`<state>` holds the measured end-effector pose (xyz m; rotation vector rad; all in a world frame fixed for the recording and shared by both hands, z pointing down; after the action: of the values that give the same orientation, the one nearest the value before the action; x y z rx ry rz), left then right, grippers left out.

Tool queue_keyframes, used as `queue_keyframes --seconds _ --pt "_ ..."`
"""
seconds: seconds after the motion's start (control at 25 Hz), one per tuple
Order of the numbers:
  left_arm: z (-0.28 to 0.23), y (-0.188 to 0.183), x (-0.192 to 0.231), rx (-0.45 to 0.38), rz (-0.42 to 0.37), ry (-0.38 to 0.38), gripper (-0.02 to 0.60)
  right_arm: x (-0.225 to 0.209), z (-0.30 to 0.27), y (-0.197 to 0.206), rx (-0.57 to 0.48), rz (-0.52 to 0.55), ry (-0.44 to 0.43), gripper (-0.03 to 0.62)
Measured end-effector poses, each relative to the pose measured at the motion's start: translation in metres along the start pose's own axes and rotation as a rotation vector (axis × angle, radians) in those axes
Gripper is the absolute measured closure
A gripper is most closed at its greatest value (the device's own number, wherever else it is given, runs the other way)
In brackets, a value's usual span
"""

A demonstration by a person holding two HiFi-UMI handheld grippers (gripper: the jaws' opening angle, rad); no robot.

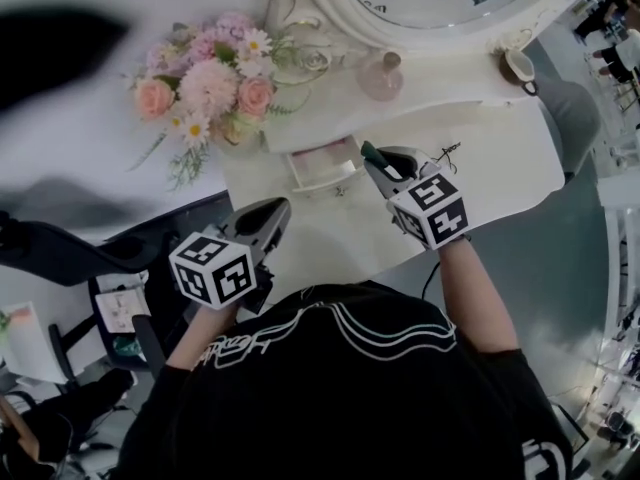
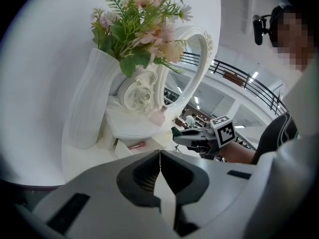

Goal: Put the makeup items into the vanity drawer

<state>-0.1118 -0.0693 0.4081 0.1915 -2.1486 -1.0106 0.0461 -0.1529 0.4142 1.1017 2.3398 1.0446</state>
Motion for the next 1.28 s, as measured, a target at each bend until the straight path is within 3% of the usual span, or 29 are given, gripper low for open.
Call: queue_keyframes --seconds 0.36,0.8,1.28 --pt "0.018 -0.002 0.012 -0.038 0.024 -0.039 0.558 0.027 -0.023 -0.022 -0.008 0.075 -0.056 0.508" --pt "0.037 0.003 0.029 -0.063 0.064 -0.100 0.558 0.047 -0.059 -0.019 0.034 0.106 -0.113 0.503" --pt "0.042 0.010 0.033 -0.061 0.086 -0.128 0.558 0.048 -0.071 -0.011 0.048 0.087 -0.131 0.430"
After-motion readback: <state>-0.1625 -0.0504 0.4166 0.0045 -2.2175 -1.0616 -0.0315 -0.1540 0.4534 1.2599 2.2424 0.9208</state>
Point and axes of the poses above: the fingertips, and each gripper's own axes: z backward along the fingers, x to its left, y out of its underside, the point moved 2 cm from there along z, backward along the fingers, and after that the axes turned 2 degrees about x, right-handed, at the moved point
